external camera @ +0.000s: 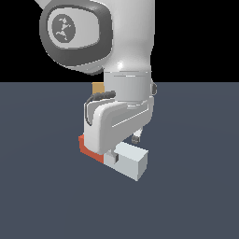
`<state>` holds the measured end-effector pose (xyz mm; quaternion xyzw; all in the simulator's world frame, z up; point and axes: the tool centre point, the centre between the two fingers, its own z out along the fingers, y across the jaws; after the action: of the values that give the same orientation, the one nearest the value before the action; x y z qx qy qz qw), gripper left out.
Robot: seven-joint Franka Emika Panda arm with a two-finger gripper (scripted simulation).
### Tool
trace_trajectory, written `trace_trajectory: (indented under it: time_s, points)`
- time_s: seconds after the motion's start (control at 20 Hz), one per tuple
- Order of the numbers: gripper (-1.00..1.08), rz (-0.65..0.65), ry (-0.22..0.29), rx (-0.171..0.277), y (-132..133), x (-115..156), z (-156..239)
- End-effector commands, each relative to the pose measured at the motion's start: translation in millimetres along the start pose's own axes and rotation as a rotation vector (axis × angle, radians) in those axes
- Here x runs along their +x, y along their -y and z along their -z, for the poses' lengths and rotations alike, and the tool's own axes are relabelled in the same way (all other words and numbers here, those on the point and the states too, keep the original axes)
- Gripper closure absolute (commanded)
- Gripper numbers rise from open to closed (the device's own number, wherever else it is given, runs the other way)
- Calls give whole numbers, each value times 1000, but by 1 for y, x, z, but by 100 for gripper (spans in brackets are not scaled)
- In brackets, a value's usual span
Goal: Insert the peg into the horizontal hole in a box.
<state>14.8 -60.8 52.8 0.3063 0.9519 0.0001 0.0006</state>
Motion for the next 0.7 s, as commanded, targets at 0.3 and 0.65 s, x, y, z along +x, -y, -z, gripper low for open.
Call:
trace_trajectory:
  time_s: [0.3, 0.65]
  points:
    - [-92, 3, -1, 1, 0, 0, -29]
    - [108, 3, -1, 1, 0, 0, -29]
